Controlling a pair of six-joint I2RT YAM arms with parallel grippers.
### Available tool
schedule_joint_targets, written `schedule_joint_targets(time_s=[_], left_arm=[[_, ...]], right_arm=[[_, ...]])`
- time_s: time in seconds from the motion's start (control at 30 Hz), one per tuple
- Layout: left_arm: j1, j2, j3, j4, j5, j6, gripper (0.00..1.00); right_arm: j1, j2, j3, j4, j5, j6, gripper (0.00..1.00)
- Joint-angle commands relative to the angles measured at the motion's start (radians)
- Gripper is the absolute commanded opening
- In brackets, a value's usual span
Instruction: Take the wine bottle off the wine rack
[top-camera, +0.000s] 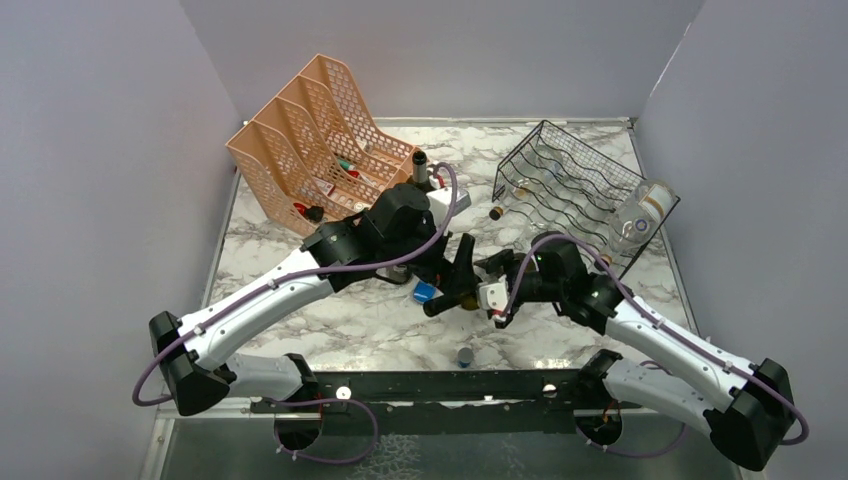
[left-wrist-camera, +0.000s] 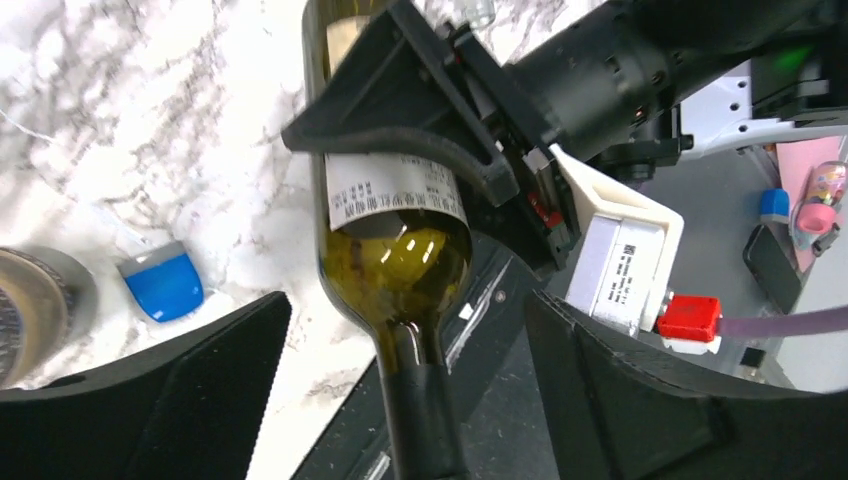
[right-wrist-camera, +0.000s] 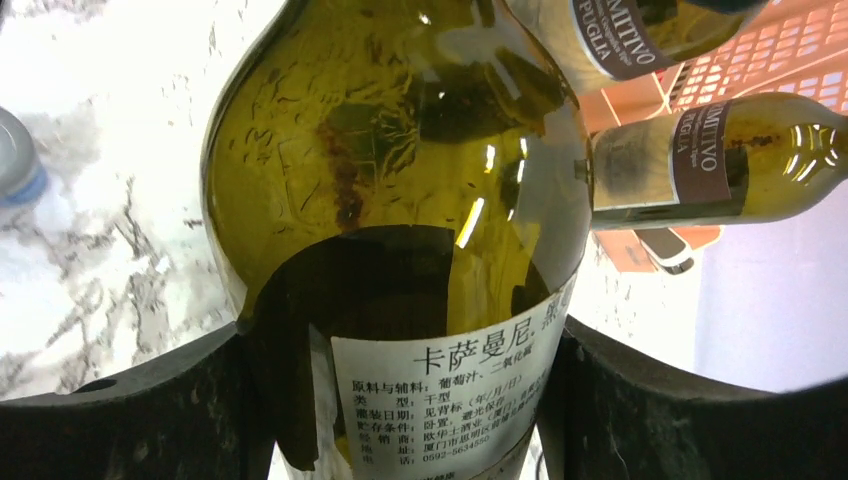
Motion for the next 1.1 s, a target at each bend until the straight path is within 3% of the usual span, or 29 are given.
schedule_joint_targets(time_s=[0.0, 0.1, 0.3, 0.43, 0.53, 0.73, 0.9, 1.07], left_arm=[[-0.010, -0.046, 0.118, 0.003, 0.010, 0.083, 0.98], [-0.011, -0.065, 0.218, -0.070, -0.063, 0.153, 0.99], [-0.010, -0.141, 0.425, -0.109, -0.322, 0.242, 0.99], [-0.011, -0.220, 0.420, -0.048, -0.537, 0.249, 0.99], [-0.011, -0.280, 0.353, 0.004, -0.584, 0.244, 0.99], [-0.011, -0.339, 0.264, 0.013, -0.586, 0.203, 0.99], [-0.011, -0.356, 0.227, 0.007, -0.565, 0.158, 0.99], [-0.011, -0.381, 0.199, 0.008, -0.560, 0.131, 0.99]], right_arm=[[0.002, -0.041, -0.024, 0.176, -0.044, 0.143, 0.44], [0.002, -0.071, -0.061, 0.281, -0.010, 0.268, 0.44], [0.002, -0.080, -0.129, 0.562, 0.100, 0.707, 0.42], [0.002, -0.043, -0.177, 0.723, 0.210, 0.915, 0.40], [0.002, -0.007, -0.228, 0.908, 0.325, 1.051, 0.40], [0.002, 0.129, -0.225, 1.119, 0.569, 1.142, 0.40], [-0.003, 0.369, -0.131, 1.319, 0.643, 1.093, 0.39], [-0.028, 0.617, -0.052, 1.635, 0.652, 1.061, 0.39]])
